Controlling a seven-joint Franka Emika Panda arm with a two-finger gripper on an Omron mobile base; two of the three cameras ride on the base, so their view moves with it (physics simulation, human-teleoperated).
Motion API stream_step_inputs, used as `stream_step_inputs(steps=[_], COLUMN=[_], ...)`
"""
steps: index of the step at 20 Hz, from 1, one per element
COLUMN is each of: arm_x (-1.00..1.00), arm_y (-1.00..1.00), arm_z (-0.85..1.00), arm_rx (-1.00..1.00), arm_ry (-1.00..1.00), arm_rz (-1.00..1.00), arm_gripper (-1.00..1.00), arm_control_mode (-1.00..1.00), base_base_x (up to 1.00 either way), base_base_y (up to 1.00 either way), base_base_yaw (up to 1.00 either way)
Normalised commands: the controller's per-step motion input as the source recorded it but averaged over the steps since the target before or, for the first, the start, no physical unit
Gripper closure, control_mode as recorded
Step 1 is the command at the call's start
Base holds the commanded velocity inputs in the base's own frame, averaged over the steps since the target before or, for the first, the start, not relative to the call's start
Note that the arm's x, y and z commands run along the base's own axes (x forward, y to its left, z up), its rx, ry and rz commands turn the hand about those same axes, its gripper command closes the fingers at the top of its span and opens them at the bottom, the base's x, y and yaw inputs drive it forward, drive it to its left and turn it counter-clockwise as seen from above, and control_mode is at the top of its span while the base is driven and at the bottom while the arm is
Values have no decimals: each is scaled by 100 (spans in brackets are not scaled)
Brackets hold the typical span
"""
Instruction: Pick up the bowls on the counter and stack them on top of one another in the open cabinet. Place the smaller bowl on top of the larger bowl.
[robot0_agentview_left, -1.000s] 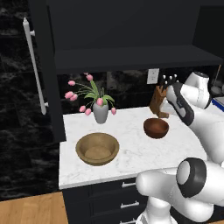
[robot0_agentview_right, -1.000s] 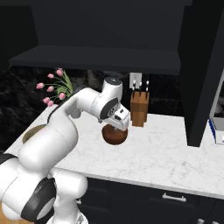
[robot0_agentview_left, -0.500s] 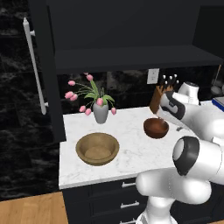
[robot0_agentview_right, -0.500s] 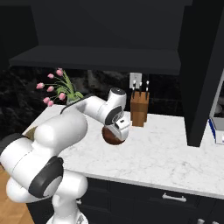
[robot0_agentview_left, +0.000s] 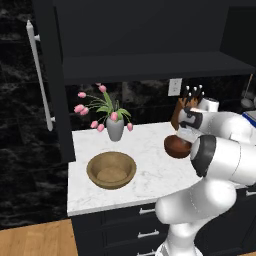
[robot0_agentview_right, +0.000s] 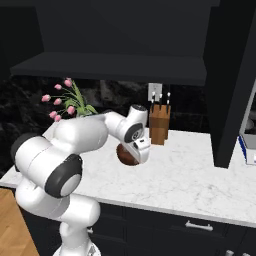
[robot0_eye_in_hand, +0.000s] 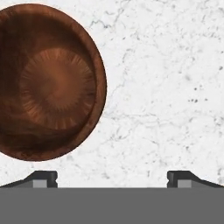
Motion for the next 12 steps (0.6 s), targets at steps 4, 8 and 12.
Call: stream_step_inputs(steps=[4, 8, 12], arm_x=[12, 35, 28], arm_y=[-3, 0, 0], arm_z=[-38, -22, -11], arm_rx=[0, 0, 0], arm_ry=[0, 0, 0], arm_rz=[-2, 0, 0], arm_gripper=[-100, -100, -100], arm_control_mode=[-100, -100, -100], base_base_x=[0, 0, 0], base_base_y=[0, 0, 0], base_base_yaw=[0, 0, 0])
